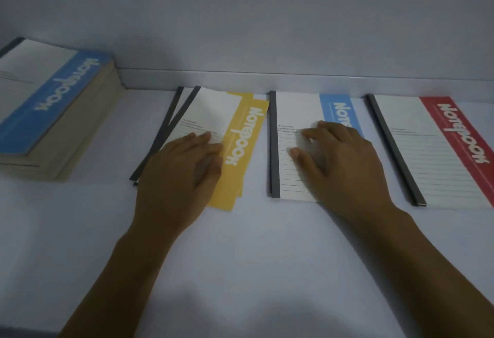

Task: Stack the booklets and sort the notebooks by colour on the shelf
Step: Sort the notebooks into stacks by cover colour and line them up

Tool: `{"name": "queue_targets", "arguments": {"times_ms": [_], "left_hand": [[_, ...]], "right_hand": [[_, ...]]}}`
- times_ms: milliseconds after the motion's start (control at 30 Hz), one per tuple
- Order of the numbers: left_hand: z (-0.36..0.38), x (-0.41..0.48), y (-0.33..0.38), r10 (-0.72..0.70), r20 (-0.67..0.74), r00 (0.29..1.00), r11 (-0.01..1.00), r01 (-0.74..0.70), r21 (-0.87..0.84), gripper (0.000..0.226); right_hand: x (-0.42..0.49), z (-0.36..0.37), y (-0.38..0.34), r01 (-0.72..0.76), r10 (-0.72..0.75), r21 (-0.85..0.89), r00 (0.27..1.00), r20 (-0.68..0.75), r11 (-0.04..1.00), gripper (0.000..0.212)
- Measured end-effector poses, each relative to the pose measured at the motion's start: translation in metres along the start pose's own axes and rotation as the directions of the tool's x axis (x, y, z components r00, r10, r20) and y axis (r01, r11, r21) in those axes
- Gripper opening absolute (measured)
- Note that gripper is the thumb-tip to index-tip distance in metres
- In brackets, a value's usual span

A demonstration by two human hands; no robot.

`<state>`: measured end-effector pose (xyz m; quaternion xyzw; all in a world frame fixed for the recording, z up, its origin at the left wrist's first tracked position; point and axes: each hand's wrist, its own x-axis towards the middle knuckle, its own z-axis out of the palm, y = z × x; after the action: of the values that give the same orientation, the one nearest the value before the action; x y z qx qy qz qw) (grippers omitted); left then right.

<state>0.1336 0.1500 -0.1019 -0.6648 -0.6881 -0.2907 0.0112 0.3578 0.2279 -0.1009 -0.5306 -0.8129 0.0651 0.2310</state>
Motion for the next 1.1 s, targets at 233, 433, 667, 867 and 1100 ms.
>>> {"name": "queue_targets", "arguments": {"times_ms": [233, 433, 667, 867, 1100], "left_hand": [[0.002, -0.001, 0.0, -0.041, 0.076, 0.996, 0.986, 0.028, 0.163, 0.058], [0.005, 0.002, -0.002, -0.062, 0.067, 0.996, 0.997, 0.058, 0.055, 0.058], [0.006, 0.003, -0.001, -0.133, 0.09, 0.987, 0.989, 0.126, 0.079, 0.056], [0.005, 0.001, -0.002, -0.092, 0.087, 0.992, 0.995, 0.087, 0.055, 0.045], [-0.031, 0.01, -0.005, 0.02, 0.045, 0.999, 0.98, -0.011, -0.199, 0.031]], "right_hand": [[-0.001, 0.006, 0.003, 0.001, 0.0, 0.017, 0.999, -0.046, 1.0, 0.038], [0.003, 0.006, 0.005, -0.002, 0.006, 0.053, 0.998, -0.062, 0.999, 0.036], [0.002, 0.0, -0.003, 0.005, -0.005, -0.012, 1.0, -0.014, 1.0, 0.036], [0.004, -0.007, -0.005, -0.02, 0.023, -0.057, 0.998, 0.061, 0.998, 0.039], [0.007, -0.005, -0.059, -0.072, 0.135, 0.279, 0.967, -0.215, 0.958, 0.027]]}}
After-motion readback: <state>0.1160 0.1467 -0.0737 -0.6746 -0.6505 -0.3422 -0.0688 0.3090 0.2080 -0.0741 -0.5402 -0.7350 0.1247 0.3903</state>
